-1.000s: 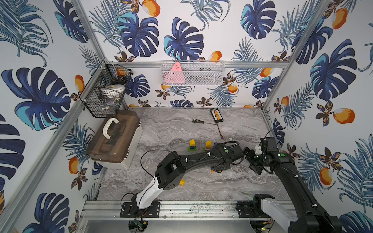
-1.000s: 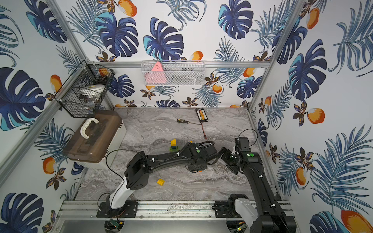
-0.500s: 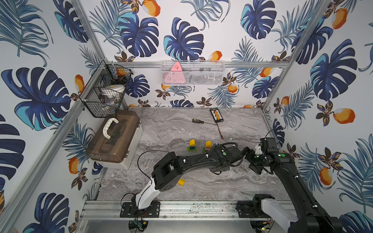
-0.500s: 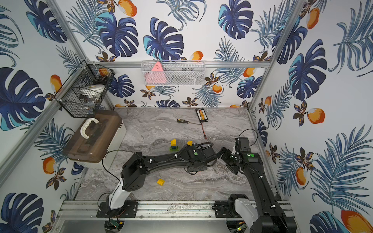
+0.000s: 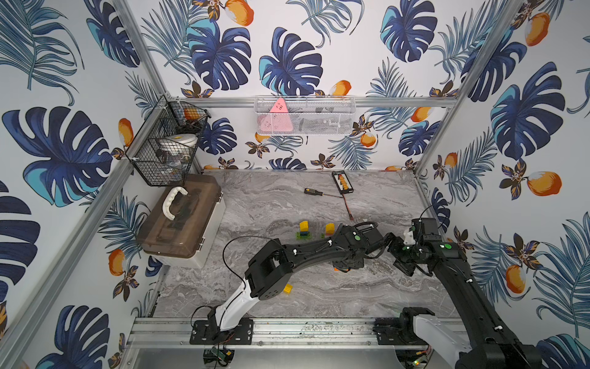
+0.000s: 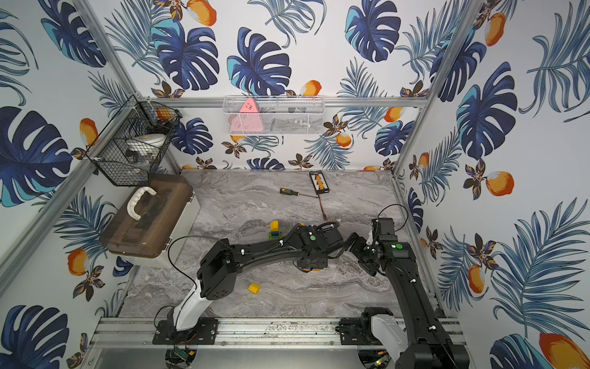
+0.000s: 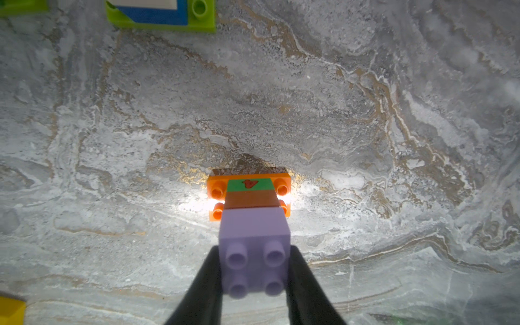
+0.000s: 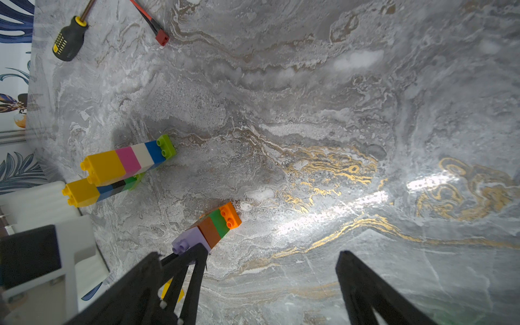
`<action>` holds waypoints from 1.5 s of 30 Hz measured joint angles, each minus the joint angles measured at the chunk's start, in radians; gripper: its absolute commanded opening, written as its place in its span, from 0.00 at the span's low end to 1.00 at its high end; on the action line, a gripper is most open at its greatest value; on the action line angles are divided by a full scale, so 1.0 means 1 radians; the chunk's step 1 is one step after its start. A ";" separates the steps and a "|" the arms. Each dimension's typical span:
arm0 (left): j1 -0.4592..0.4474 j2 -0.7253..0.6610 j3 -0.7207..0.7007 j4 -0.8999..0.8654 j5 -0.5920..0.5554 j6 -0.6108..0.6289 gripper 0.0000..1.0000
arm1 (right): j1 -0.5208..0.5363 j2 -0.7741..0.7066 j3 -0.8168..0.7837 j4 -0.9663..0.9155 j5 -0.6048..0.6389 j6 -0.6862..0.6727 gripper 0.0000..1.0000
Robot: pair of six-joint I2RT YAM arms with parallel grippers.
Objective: Assemble the number 1 with lego
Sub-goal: Assemble the lego brick with the lego brick, then adjust the lego brick at the center of the board.
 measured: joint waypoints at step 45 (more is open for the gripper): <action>0.032 -0.159 0.005 -0.055 -0.027 0.109 0.99 | 0.021 -0.048 0.020 -0.007 -0.090 -0.063 1.00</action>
